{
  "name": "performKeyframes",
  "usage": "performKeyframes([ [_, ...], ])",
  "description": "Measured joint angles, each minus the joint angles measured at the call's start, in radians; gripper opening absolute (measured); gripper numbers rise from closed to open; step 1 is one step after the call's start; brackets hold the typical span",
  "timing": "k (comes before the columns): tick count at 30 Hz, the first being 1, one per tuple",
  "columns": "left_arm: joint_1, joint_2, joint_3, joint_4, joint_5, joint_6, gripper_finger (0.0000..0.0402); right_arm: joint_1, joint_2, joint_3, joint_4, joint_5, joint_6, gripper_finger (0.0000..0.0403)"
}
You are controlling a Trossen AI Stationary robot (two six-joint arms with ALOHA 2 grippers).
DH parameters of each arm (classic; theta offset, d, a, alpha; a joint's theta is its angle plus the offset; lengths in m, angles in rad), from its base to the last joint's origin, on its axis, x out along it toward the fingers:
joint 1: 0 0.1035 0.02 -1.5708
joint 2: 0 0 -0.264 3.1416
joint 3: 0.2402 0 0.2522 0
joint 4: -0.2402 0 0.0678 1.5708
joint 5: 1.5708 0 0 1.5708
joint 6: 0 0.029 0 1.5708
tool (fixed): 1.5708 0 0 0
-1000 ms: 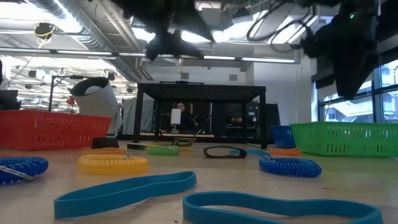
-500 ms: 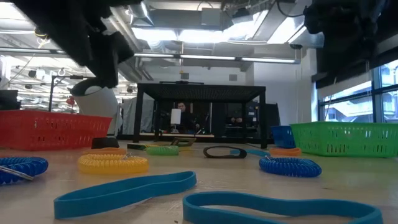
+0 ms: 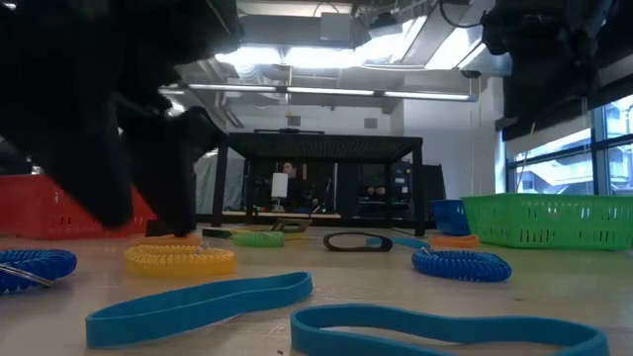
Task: Pick & Place Office Desk Supplies
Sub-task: Put the yellow spring keychain into the green bin
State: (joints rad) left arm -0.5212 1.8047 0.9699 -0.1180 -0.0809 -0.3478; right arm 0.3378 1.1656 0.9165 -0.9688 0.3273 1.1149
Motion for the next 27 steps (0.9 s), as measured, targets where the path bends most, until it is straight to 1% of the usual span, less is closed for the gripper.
performKeyframes([
  [4, 0.009, 0.041, 0.003, -0.030, 0.000, 0.052, 0.0204, 0.000, 0.000, 0.000, 0.009, 0.006, 0.000, 0.0175],
  [6, 0.012, 0.054, 0.005, -0.047, -0.002, 0.052, 0.0194, 0.000, 0.000, 0.000, 0.009, 0.006, 0.001, 0.0175],
  [8, 0.013, 0.067, 0.005, -0.056, 0.005, 0.052, 0.0176, 0.000, 0.000, 0.000, 0.008, 0.006, 0.002, 0.0175],
  [11, 0.013, 0.069, 0.005, -0.063, 0.004, 0.051, 0.0136, 0.000, 0.000, 0.000, 0.009, 0.006, 0.003, 0.0175],
  [17, 0.015, 0.069, 0.006, -0.091, -0.005, 0.029, 0.0031, 0.000, 0.000, 0.000, 0.008, 0.006, 0.003, 0.0175],
  [18, 0.014, 0.069, 0.006, -0.091, -0.004, 0.018, 0.0019, 0.000, 0.000, 0.000, 0.008, 0.006, 0.003, 0.0175],
  [21, 0.015, 0.063, 0.002, -0.081, -0.004, 0.004, 0.0015, 0.000, 0.000, 0.000, 0.008, 0.006, 0.003, 0.0175],
  [24, 0.014, 0.036, -0.002, -0.058, -0.008, 0.032, 0.0014, 0.000, 0.000, 0.000, 0.008, 0.006, 0.003, 0.0175],
  [27, 0.020, -0.005, -0.009, -0.085, -0.006, 0.059, 0.0011, 0.000, 0.000, 0.000, 0.014, 0.005, 0.013, 0.0175],
])
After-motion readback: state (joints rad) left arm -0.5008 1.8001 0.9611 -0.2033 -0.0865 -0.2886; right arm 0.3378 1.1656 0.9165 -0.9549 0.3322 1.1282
